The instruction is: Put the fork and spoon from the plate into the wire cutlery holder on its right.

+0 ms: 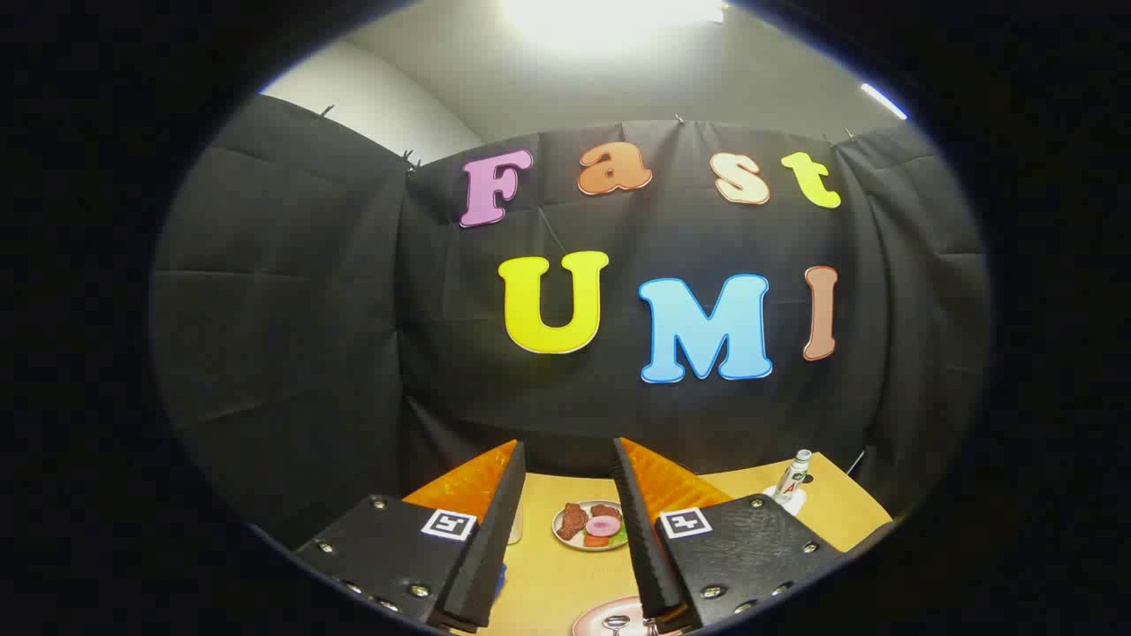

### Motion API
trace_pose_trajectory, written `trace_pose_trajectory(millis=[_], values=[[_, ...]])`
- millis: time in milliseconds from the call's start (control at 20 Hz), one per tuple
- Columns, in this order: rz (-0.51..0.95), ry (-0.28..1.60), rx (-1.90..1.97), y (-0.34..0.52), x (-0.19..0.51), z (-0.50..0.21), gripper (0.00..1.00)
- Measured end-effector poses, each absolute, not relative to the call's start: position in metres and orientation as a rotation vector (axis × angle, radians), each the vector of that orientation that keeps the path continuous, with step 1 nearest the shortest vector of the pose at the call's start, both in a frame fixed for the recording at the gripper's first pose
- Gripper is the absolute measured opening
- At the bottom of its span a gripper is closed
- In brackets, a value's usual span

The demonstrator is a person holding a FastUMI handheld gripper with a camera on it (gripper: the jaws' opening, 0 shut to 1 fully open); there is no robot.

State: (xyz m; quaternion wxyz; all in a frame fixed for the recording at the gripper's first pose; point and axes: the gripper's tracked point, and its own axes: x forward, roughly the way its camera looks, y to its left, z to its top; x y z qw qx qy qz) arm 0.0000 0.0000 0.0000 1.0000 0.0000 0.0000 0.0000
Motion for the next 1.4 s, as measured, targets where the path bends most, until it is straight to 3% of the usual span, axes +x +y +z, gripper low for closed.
trace_pose_trajectory(millis=[800, 1400], values=[[-0.071, 0.203, 0.043, -0.037, 0.028, -0.093, 0.61], [-0.213, 0.802, 0.094, -0.087, 0.001, -0.303, 0.62]])
